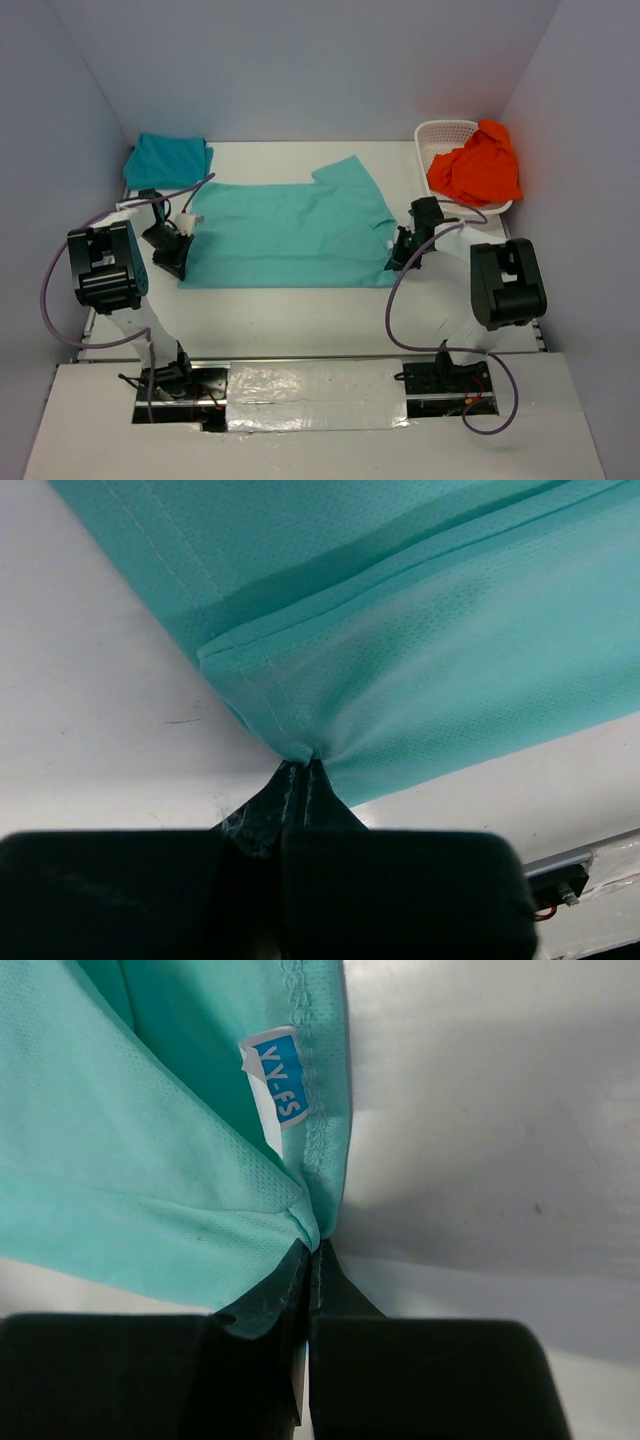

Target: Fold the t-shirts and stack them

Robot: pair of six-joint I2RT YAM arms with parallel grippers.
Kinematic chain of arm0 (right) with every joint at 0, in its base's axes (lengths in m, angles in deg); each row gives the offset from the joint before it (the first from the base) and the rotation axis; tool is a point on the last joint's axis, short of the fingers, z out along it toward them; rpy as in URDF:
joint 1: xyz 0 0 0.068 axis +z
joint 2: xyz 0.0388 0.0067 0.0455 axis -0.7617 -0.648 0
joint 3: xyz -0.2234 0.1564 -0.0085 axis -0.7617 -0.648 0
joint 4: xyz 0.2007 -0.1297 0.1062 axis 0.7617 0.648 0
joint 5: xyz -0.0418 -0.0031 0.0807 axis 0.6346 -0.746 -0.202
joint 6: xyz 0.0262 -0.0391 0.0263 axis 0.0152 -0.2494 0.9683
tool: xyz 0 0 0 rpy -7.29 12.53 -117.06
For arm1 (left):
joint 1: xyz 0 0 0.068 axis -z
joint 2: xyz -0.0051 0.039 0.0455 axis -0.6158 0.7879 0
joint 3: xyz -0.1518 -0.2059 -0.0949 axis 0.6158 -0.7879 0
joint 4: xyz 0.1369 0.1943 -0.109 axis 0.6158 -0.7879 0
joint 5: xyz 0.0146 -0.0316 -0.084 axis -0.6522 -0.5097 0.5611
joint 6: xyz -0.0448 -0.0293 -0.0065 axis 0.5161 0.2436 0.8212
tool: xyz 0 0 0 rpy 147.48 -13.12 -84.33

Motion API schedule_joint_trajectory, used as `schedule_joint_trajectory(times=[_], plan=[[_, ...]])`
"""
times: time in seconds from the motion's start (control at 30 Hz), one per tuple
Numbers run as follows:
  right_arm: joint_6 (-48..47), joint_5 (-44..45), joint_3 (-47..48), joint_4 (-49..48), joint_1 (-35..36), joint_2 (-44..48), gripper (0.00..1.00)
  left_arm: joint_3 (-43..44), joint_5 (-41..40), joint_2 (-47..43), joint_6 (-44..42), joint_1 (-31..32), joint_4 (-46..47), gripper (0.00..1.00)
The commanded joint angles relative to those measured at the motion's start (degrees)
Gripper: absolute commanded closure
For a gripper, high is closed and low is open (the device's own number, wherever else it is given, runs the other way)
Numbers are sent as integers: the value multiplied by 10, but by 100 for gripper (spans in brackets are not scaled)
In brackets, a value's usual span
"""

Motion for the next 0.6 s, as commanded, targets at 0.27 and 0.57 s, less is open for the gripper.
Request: schedule_joint_trajectory(times=[0.27,0.57], plan=[[39,23,-144,125,-15,214,100,-85,-57,-110,-81,-2,-152,100],[85,63,-114,182,-14,326,16,-105,-51,-140,-92,-3,-192,1]])
